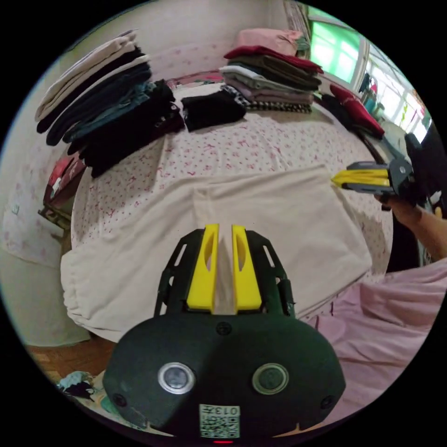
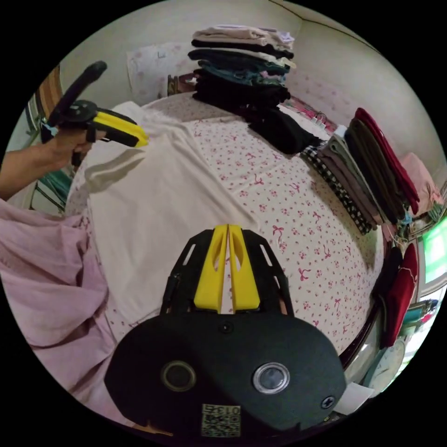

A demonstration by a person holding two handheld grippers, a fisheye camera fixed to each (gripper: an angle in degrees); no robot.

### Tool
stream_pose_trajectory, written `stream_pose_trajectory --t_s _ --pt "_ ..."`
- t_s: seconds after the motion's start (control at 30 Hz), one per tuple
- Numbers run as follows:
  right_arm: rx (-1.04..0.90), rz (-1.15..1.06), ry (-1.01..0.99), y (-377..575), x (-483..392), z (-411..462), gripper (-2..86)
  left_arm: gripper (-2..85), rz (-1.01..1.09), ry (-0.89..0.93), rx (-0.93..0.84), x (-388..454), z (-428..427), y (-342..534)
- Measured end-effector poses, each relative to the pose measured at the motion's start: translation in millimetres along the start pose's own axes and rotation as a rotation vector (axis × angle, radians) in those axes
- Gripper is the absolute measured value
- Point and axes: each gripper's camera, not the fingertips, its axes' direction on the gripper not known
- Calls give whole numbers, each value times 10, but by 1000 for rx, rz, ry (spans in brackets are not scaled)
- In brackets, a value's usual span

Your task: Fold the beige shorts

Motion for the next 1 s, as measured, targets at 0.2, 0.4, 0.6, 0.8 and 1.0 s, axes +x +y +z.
stream_pose_trajectory --t_s 0.2,0.4,0.6,0.8,1.0 --pt "-61 22 -47 -107 -50 371 2 11 -18 -65 -48 225 207 265" --pt "55 16 -62 -316 -181 50 1 4 -93 -67 -23 -193 -205 456" --pt "107 -61 -119 -875 -518 109 5 62 -538 -49 146 -1612 -764 1404" --pt "110 -149 -318 -2149 -977 501 55 144 -946 131 277 -3052 -886 2664" --pt "93 -310 -462 -3717 -1733 1021 84 202 -1075 529 343 -3800 -367 3280"
